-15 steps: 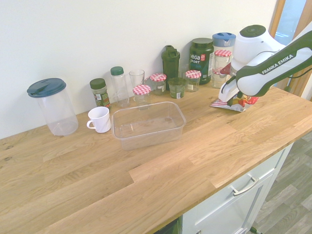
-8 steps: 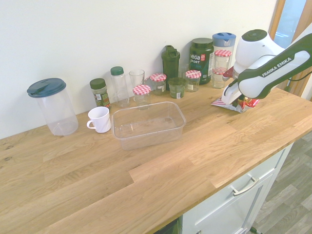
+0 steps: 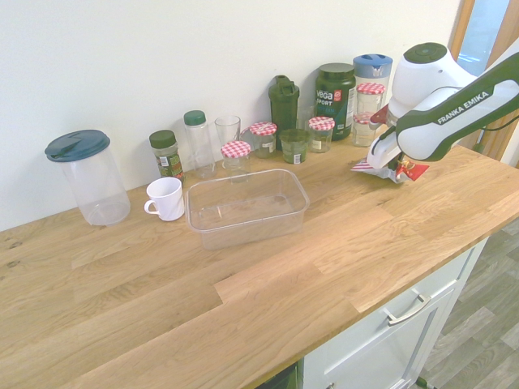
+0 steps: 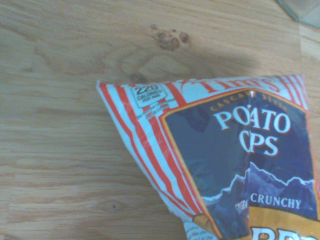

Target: Put the chip bag into the container

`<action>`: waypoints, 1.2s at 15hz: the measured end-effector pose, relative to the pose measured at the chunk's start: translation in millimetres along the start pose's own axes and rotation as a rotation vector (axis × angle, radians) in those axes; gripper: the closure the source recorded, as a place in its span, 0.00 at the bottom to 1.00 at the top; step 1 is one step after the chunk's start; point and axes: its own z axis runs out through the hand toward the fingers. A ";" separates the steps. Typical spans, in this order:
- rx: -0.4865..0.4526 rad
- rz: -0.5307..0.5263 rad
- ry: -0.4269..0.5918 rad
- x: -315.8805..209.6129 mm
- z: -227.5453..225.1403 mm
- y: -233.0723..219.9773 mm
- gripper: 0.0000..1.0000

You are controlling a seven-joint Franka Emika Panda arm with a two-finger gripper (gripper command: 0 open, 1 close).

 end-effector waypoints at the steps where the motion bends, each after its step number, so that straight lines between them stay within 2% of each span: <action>1: 0.015 -0.002 0.014 -0.1 -14.9 -4.1 1.00; 6: 0.092 -0.029 0.073 -23.8 -139.0 -49.3 1.00; 10: 0.115 -0.075 0.087 -93.4 -206.7 -124.1 1.00; 13: 0.092 -0.100 0.097 -132.7 -224.4 -179.9 1.00; 18: 0.032 -0.148 0.083 -173.0 -201.8 -259.9 1.00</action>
